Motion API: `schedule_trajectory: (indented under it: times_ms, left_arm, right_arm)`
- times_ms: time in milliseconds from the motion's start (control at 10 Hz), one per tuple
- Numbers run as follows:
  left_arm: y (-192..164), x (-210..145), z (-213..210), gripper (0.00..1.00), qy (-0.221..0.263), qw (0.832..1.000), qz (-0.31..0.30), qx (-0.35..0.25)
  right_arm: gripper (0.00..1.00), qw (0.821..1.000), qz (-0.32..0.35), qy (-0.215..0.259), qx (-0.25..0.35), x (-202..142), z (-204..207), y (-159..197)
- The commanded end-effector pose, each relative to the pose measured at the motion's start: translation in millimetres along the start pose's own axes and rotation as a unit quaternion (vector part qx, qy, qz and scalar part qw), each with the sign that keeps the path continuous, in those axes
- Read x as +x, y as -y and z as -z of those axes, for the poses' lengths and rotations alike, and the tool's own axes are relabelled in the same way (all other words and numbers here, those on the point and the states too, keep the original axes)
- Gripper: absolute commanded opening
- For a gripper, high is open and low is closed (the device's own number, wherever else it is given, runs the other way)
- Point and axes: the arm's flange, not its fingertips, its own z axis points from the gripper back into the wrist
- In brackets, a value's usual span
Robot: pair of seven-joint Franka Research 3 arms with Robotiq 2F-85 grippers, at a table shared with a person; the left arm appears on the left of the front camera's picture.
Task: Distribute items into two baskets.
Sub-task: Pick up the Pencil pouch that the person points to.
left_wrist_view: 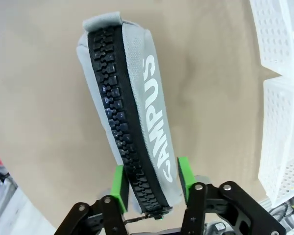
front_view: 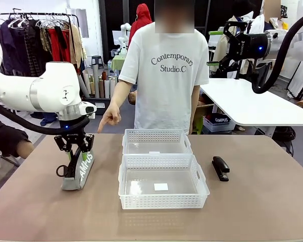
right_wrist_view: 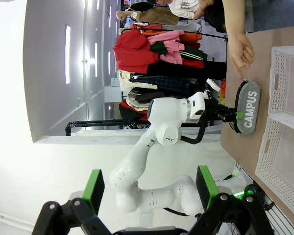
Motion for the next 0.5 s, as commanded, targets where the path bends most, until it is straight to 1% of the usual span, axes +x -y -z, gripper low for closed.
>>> schedule_trajectory:
  times_ms: [0, 300, 400]
  left_arm:
    - [1.6, -0.3, -7.8, 0.00, -0.001, 1.000, -0.012, -0.006]
    - [-0.6, -3.4, -9.0, 0.00, -0.005, 1.000, -0.018, 0.000]
    - [-1.6, -4.4, -16.2, 0.00, -0.002, 1.000, -0.020, 0.007]
  right_arm:
    - [1.00, 1.000, -0.001, 0.002, 0.000, -0.2, -0.2, -1.3]
    - [1.00, 1.000, -0.001, 0.002, 0.000, -0.2, -0.2, -1.3]
    - [1.00, 1.000, -0.001, 0.002, 0.000, -0.2, -0.2, -1.3]
